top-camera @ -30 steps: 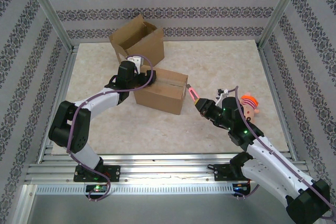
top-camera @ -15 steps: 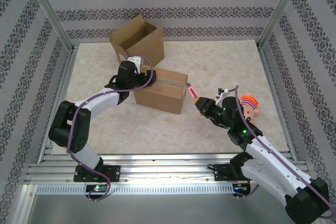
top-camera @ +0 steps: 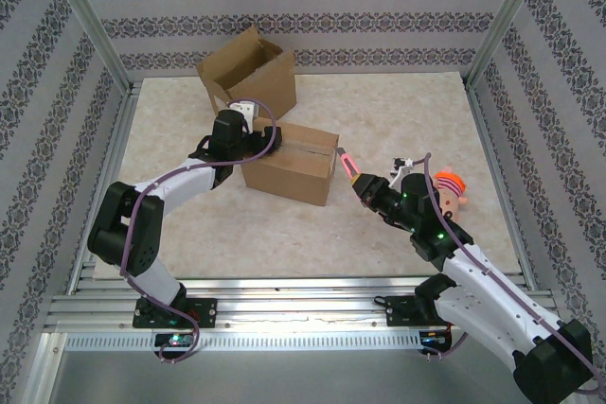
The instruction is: Unpack the express box
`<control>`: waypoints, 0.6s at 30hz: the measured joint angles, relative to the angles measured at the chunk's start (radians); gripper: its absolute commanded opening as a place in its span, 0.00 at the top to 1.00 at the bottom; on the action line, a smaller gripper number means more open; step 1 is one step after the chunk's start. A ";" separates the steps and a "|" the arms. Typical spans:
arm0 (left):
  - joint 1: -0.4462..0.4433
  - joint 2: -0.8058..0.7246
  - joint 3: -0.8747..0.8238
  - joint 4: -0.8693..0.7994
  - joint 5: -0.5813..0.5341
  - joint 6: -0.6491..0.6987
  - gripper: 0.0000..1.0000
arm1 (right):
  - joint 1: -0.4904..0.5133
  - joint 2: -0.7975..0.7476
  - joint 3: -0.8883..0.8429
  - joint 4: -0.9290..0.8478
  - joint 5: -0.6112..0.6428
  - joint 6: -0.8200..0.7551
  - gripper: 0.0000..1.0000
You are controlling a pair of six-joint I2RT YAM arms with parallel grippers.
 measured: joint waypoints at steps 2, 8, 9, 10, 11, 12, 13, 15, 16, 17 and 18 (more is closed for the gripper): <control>0.000 0.000 0.000 0.000 0.000 0.000 0.13 | 0.000 0.006 0.000 0.004 0.000 0.000 1.00; 0.000 0.000 0.000 0.000 0.000 0.000 0.13 | 0.000 0.024 0.000 0.024 0.000 0.000 1.00; 0.000 0.000 0.000 0.000 0.000 0.000 0.13 | -0.001 0.028 0.000 0.027 0.000 0.001 1.00; 0.000 0.000 0.000 0.000 0.000 0.000 0.13 | -0.003 0.031 0.000 0.030 -0.001 0.002 1.00; 0.000 0.000 0.000 0.000 0.000 0.000 0.13 | -0.006 0.033 0.000 0.034 -0.003 0.004 1.00; 0.000 0.000 0.000 0.001 0.000 0.000 0.13 | -0.006 0.036 0.000 0.037 -0.006 0.005 1.00; 0.000 0.000 0.000 0.001 0.000 0.000 0.13 | -0.006 0.037 0.000 0.039 -0.008 0.007 1.00; 0.000 0.000 0.000 0.001 0.000 0.000 0.13 | -0.006 0.038 0.000 0.042 -0.009 0.011 1.00; 0.000 0.000 0.000 0.001 0.000 0.000 0.13 | -0.006 0.038 0.000 0.043 -0.010 0.017 1.00; 0.000 0.000 0.000 0.001 0.000 0.000 0.13 | -0.006 0.038 -0.001 0.045 -0.011 0.021 1.00; 0.000 0.001 0.000 0.001 0.000 0.000 0.13 | -0.006 0.038 -0.001 0.045 -0.012 0.027 1.00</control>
